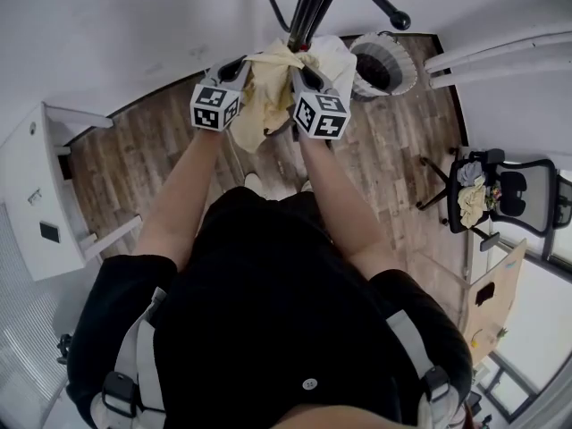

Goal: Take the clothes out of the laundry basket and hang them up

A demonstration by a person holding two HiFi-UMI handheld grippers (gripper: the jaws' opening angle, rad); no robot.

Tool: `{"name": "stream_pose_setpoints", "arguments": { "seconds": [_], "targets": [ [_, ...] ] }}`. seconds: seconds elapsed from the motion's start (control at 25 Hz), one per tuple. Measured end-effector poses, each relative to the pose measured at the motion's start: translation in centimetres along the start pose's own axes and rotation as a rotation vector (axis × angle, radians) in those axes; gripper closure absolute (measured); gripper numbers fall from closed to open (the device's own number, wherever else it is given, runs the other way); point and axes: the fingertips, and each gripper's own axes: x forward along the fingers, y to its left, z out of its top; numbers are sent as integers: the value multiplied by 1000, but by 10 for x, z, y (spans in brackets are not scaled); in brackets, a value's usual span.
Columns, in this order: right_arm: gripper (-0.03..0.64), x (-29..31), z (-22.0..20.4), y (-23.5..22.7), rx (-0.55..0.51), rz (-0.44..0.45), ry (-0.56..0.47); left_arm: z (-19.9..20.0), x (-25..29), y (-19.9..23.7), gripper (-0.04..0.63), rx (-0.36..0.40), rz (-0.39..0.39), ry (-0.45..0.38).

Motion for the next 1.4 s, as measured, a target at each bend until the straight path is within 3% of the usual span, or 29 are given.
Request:
{"name": "stream_pose_setpoints", "arguments": {
  "seconds": [0.28,0.72,0.88,1.0,1.4],
  "targets": [
    [581,0,-16,0,-28,-17,-21,-12,0,-7,583,-4,-38,-30],
    [577,1,-25,5,-231,-16,-99,-15,2,-11,570,36,-54,-49],
    [521,-3,-25,5,-222,-3,-106,-14,-4,-7,511,26,-42,-50],
    [476,-8,-24,3,-204,18,-105,-8,-9,-2,502,21,-32,-62],
    [440,-22,-33,5,-214,66,-73,-14,-25,-2,488,20,-17,-46]
  ]
}}
